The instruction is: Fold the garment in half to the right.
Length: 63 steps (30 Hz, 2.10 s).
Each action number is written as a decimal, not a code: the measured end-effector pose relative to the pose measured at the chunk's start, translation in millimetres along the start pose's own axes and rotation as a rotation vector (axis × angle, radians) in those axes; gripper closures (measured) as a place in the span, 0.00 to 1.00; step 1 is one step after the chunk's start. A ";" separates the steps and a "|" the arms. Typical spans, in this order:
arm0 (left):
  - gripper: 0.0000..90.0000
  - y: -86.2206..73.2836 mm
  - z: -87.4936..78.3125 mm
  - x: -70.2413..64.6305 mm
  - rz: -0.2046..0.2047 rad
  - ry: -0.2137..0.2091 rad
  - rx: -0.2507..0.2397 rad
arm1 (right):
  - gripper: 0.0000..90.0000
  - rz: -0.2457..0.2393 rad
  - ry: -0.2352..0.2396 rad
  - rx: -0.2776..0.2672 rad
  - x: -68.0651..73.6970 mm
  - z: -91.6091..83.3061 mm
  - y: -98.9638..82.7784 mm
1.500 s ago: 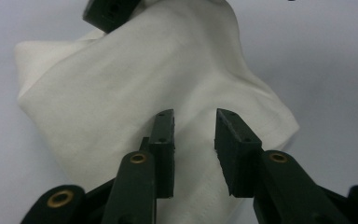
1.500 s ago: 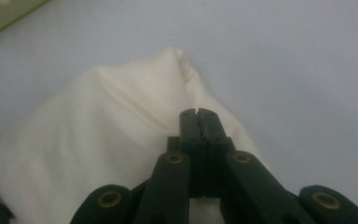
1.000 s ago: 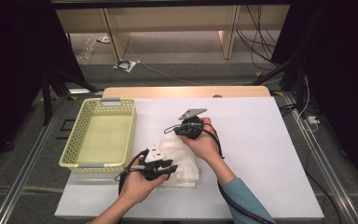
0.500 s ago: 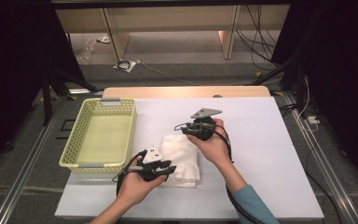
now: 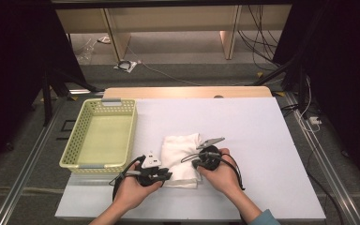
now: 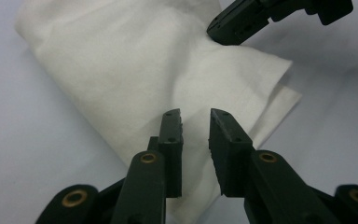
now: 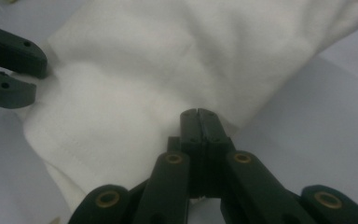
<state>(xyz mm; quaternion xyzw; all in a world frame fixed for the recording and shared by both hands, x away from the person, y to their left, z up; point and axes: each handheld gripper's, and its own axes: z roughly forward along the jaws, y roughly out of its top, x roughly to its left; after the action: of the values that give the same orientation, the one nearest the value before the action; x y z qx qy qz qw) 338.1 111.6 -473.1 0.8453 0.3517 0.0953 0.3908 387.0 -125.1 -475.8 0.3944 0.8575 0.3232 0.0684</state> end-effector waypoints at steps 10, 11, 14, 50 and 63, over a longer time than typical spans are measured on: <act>0.83 -9.5 -3.6 9.7 -0.020 0.020 0.025 | 1.00 -0.002 0.005 0.027 10.3 0.0 -2.9; 0.83 -11.0 -2.1 10.5 -0.021 0.021 0.032 | 1.00 -0.005 -0.002 0.023 10.6 -0.2 -4.2; 0.83 -14.6 2.4 11.7 -0.026 0.022 0.042 | 1.00 -0.058 -0.054 -0.001 18.6 0.0 -9.4; 0.35 -11.2 -15.6 17.1 -0.053 0.010 -0.131 | 0.59 -0.067 -0.051 -0.333 -21.2 -61.0 -81.2; 0.30 -8.4 -19.0 13.5 -0.030 0.020 -0.148 | 0.45 -0.068 -0.072 -0.444 -30.1 -76.1 -92.9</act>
<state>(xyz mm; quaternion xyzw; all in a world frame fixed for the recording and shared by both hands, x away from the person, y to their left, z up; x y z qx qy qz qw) 335.4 135.7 -467.9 0.8077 0.3604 0.1235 0.4500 320.4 -229.4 -477.0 0.3517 0.7750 0.4874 0.1951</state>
